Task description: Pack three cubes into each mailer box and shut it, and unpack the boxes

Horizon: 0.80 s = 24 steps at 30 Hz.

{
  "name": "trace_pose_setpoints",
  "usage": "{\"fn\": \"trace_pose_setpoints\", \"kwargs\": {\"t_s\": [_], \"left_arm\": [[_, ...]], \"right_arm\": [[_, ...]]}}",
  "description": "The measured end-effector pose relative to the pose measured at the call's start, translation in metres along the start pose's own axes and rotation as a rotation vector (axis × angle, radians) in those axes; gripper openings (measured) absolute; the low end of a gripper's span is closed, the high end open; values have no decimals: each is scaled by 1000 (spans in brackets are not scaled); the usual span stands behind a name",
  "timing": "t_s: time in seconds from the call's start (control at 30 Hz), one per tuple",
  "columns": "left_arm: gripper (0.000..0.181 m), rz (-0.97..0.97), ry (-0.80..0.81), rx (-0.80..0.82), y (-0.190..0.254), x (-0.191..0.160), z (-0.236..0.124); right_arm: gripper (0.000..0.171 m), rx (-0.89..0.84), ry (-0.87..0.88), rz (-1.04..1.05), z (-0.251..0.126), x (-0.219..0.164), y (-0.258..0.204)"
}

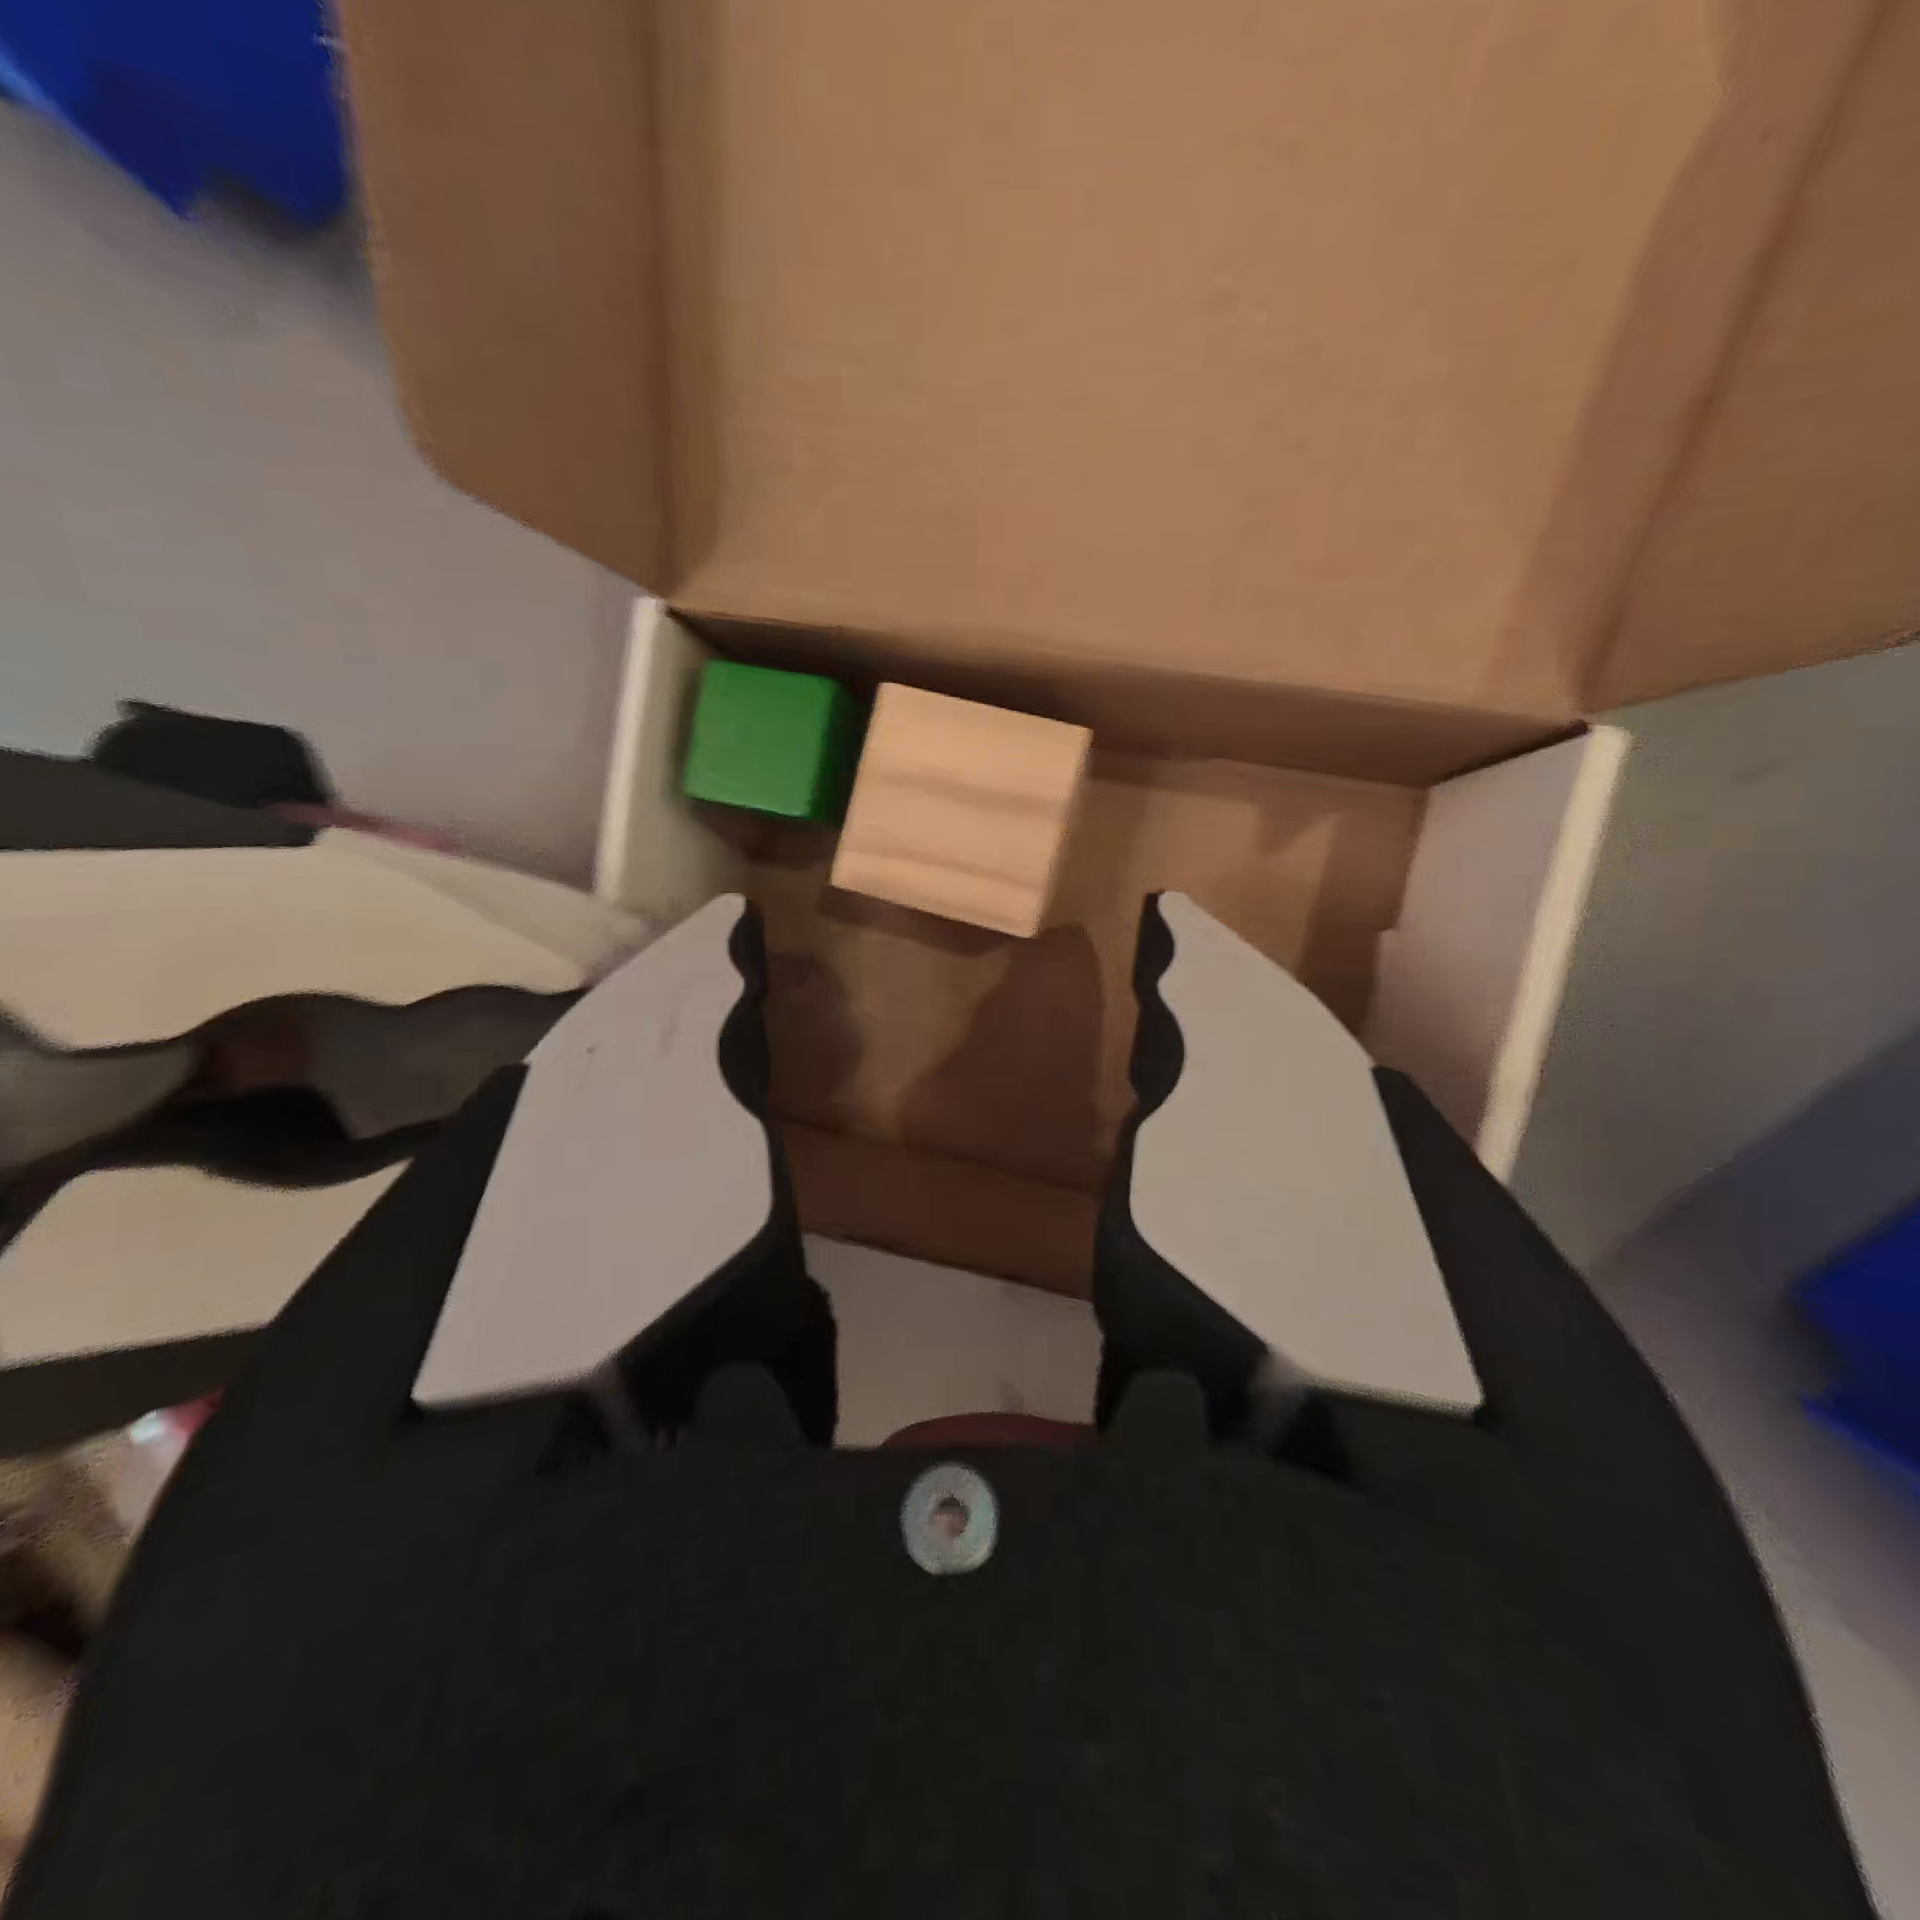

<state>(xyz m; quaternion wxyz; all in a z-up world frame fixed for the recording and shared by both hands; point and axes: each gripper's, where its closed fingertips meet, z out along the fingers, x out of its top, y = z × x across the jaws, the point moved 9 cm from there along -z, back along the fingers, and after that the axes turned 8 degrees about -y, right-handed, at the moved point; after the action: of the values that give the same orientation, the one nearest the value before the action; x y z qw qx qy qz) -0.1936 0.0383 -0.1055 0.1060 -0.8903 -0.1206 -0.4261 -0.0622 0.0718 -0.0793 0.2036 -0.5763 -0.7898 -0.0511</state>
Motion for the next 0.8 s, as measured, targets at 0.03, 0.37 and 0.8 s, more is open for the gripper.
{"fn": "trace_pose_setpoints", "kwargs": {"t_s": [0.03,0.37,0.8], "left_arm": [[23,-1,3,-2,0,0,0],[22,-3,9,-6,0,-2,-2],[22,8,-2,6,1,-2,-3]], "right_arm": [[65,-69,-9,-9,2,2,1],[44,-130,-52,-59,16,14,-5],[43,-327,438,136,-172,-6,90]]}}
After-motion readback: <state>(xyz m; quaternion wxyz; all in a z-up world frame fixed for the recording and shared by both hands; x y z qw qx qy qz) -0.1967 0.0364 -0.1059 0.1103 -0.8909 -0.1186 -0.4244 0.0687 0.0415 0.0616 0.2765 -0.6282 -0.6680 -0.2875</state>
